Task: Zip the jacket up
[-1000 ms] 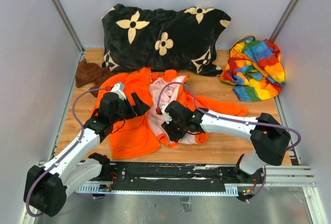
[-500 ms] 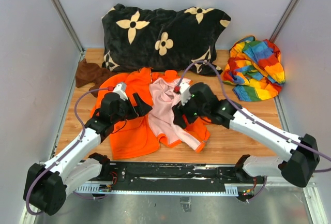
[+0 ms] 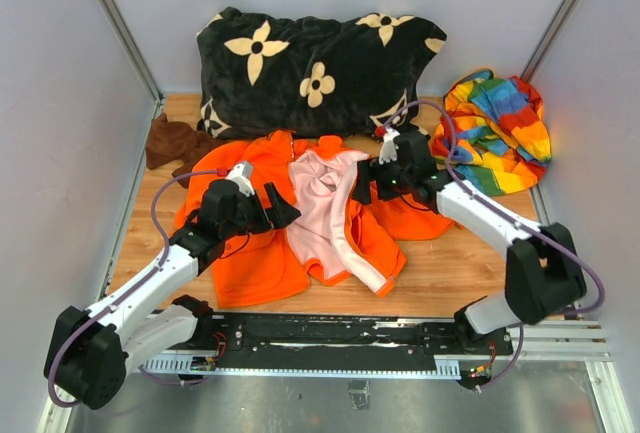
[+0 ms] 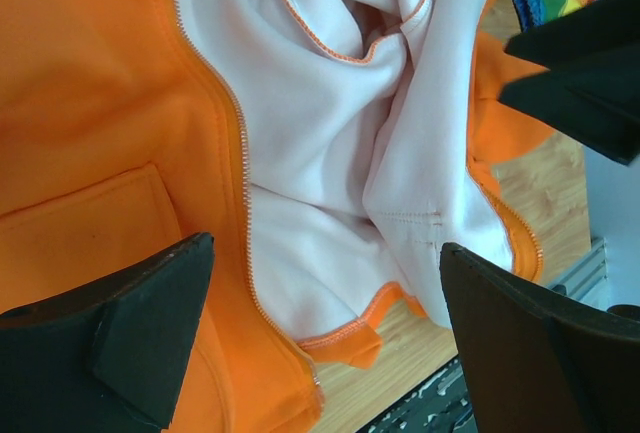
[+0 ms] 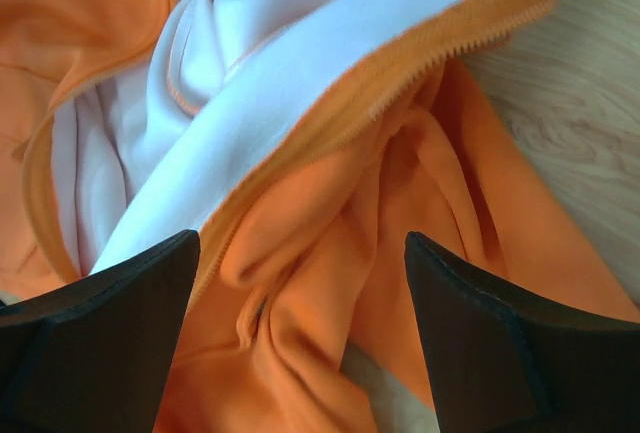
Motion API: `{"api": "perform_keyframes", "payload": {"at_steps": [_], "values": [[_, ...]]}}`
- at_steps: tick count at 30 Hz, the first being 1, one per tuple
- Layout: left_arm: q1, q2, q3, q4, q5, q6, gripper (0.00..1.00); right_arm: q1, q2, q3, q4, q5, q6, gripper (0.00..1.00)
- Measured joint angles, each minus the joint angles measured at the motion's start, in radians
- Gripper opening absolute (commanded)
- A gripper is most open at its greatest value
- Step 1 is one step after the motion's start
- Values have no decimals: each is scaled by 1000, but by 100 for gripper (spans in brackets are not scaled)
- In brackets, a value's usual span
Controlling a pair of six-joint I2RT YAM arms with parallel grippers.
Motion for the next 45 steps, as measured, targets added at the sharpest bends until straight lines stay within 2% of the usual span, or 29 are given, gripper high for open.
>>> {"api": "perform_keyframes", "payload": {"at_steps": [6, 19, 28, 31, 37, 45], "values": [[-4, -6, 0, -13, -3, 5, 99, -1, 225, 143, 78, -22, 44, 84], [-4, -31, 0, -60, -21, 28, 99, 122, 429, 453, 146, -76, 35, 83], [-4, -32, -2, -59, -18, 27, 99, 211, 752, 715, 82, -151, 12, 84], [-4, -36, -9, -58, -14, 26, 98, 232, 814, 752, 43, -156, 1, 85], [-5, -38, -17, -48, -9, 13, 97, 236, 760, 744, -34, -161, -43, 91], [-5, -14, -28, 19, 19, -27, 93, 228, 353, 560, -71, -110, -120, 91]]}}
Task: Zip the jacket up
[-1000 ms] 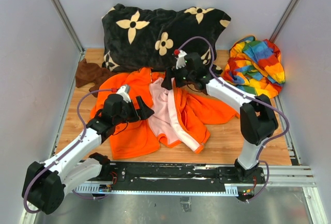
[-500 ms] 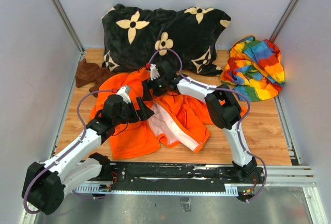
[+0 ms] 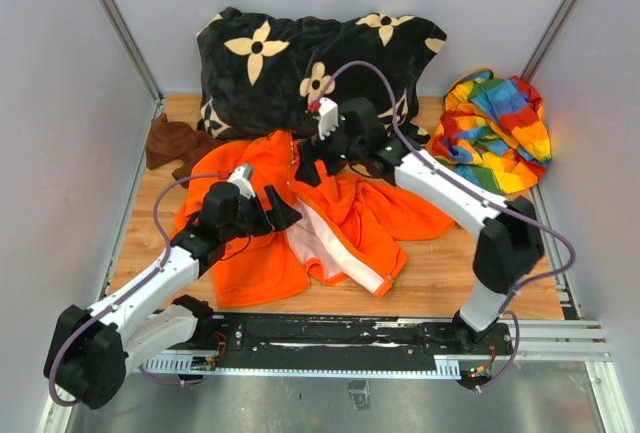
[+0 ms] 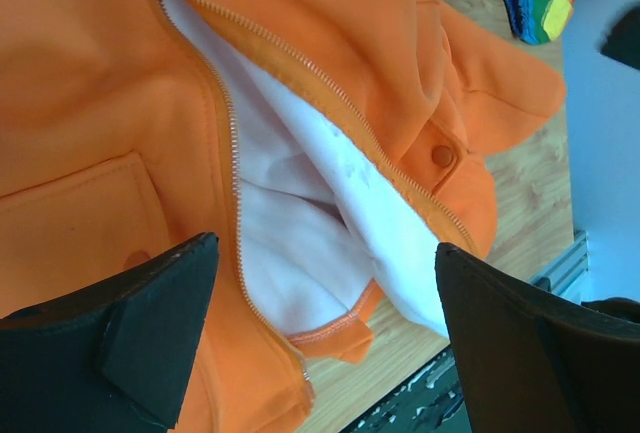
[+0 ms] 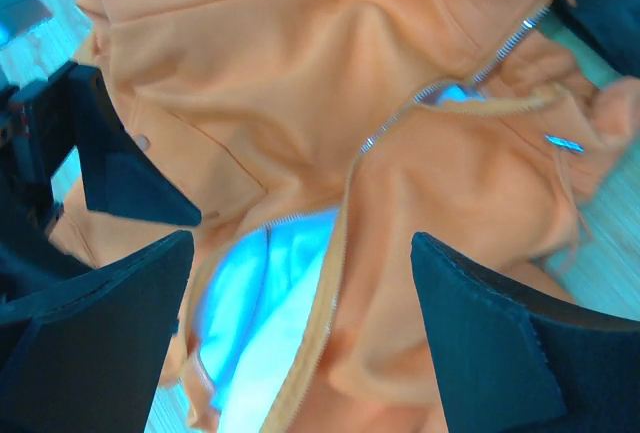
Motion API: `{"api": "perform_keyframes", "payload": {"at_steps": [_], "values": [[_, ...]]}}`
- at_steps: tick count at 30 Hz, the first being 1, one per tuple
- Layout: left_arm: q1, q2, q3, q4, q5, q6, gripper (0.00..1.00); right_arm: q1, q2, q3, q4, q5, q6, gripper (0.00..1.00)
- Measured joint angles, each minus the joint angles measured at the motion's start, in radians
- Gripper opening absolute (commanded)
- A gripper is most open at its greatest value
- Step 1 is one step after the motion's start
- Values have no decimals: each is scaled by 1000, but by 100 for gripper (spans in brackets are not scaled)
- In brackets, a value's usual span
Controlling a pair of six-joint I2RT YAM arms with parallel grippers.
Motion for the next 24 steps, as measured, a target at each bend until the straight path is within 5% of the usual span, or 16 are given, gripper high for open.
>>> {"api": "perform_keyframes", "payload": {"at_steps": [12, 24], "values": [[-76, 202, 22, 130, 21, -56, 93, -27, -263, -508, -63, 263, -34, 94], [-113, 332, 68, 224, 34, -90, 93, 8, -397, -651, -72, 328, -50, 100]]}}
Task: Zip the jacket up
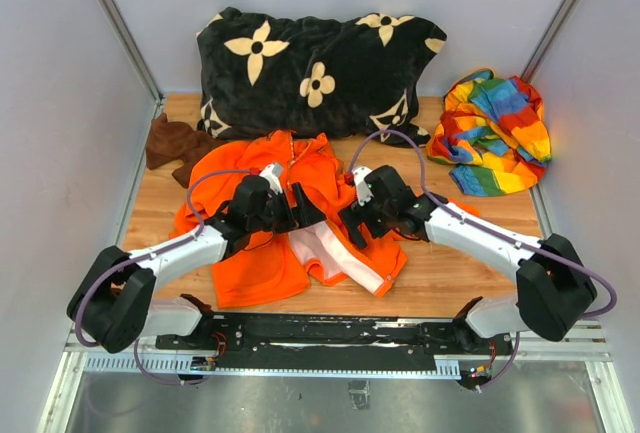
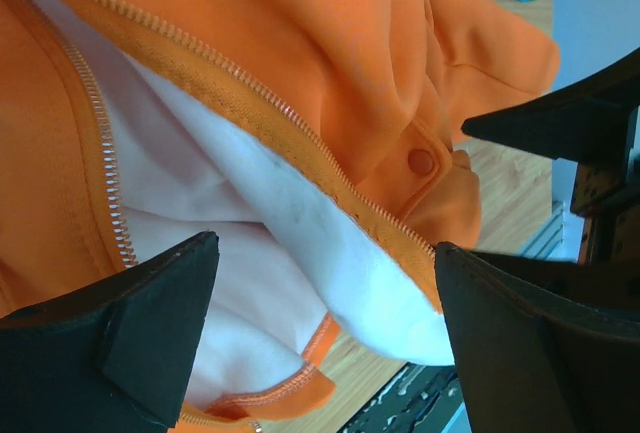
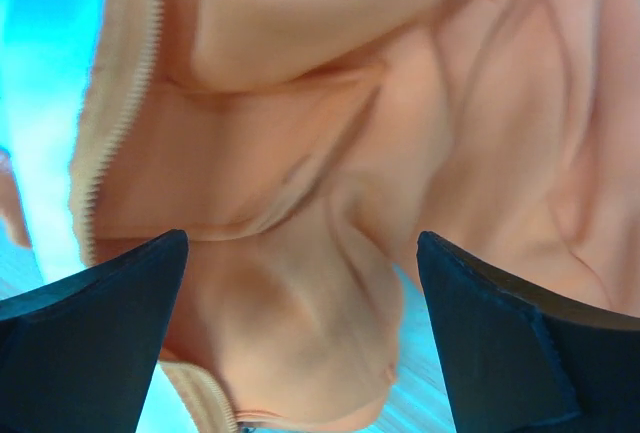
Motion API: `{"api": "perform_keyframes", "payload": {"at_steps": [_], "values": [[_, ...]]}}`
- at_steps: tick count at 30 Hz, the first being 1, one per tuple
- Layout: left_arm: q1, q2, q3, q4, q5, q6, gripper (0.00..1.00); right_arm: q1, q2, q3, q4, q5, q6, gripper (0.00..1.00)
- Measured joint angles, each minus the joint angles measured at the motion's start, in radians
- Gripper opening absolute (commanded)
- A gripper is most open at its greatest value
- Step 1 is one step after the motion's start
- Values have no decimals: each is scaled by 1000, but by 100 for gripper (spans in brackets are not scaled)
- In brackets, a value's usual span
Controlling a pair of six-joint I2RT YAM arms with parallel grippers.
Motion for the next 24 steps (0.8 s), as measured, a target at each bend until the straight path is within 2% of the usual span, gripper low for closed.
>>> {"api": "perform_keyframes", "payload": {"at_steps": [9, 15, 24], "values": [[-29, 16, 0, 15, 0, -13, 93, 173, 18, 10, 39, -45, 25, 99], [-45, 38, 0, 29, 0, -20, 92, 201, 24, 10, 79, -40, 56, 98], [-64, 121, 0, 41, -18, -30, 77, 201, 19, -2, 78, 49, 60, 98]]}}
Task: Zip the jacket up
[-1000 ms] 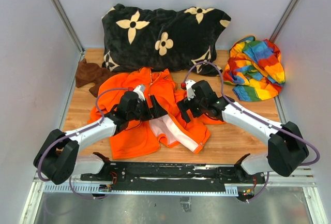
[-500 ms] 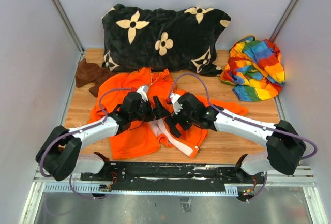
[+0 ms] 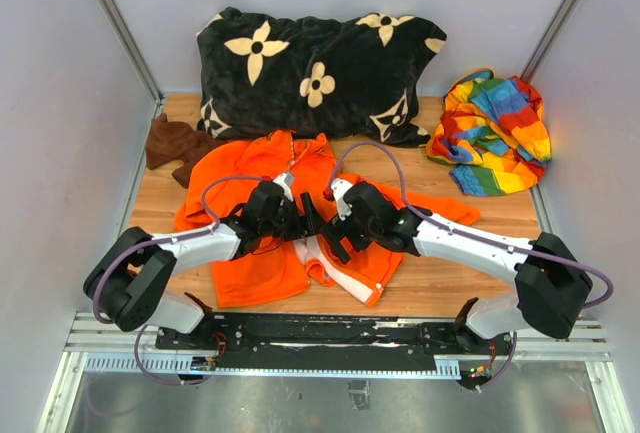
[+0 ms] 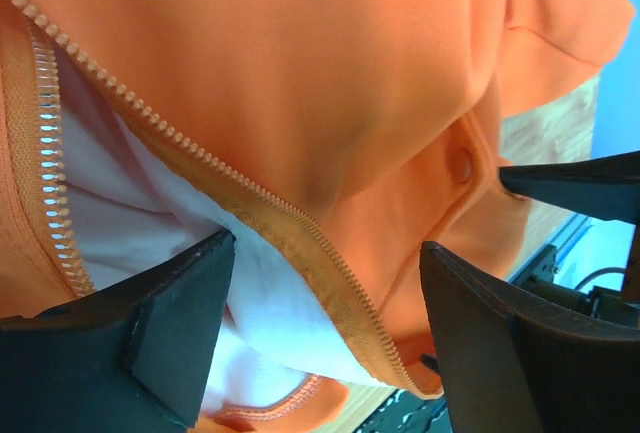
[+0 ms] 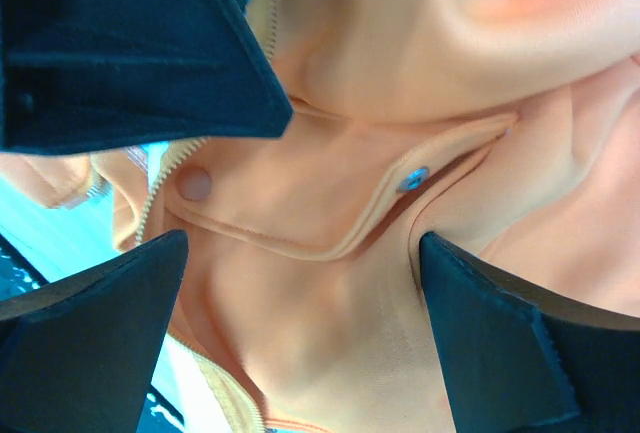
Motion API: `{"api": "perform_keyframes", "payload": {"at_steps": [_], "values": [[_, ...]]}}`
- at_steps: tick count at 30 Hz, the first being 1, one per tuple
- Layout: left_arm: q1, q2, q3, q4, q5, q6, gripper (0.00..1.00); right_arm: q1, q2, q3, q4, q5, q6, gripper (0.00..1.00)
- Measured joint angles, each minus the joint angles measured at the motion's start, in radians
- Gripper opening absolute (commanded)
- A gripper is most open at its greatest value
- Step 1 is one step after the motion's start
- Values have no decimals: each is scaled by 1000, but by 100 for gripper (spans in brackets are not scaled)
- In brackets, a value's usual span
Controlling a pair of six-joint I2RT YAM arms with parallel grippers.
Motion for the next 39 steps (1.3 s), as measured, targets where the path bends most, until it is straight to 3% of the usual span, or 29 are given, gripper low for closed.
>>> {"api": "perform_keyframes", "payload": {"at_steps": [7, 19, 22, 29, 36, 39], "values": [[-3, 20, -2, -6, -47, 6, 66, -4, -8, -64, 3, 71, 8, 98], [-3, -109, -100, -119, -163, 28, 60, -100, -49, -147, 0, 122, 48, 98], [-3, -148, -101, -158, -179, 28, 61, -100, -71, -147, 0, 122, 48, 98], [-5, -241, -96, -185, -179, 16, 76, -100, -72, -147, 15, 92, 52, 98], [-27, -151, -8, -157, -182, 13, 75, -100, -50, -148, 39, 82, 58, 98], [-28, -64, 14, -127, -183, 13, 65, -100, -49, -149, 47, 83, 60, 98]]}}
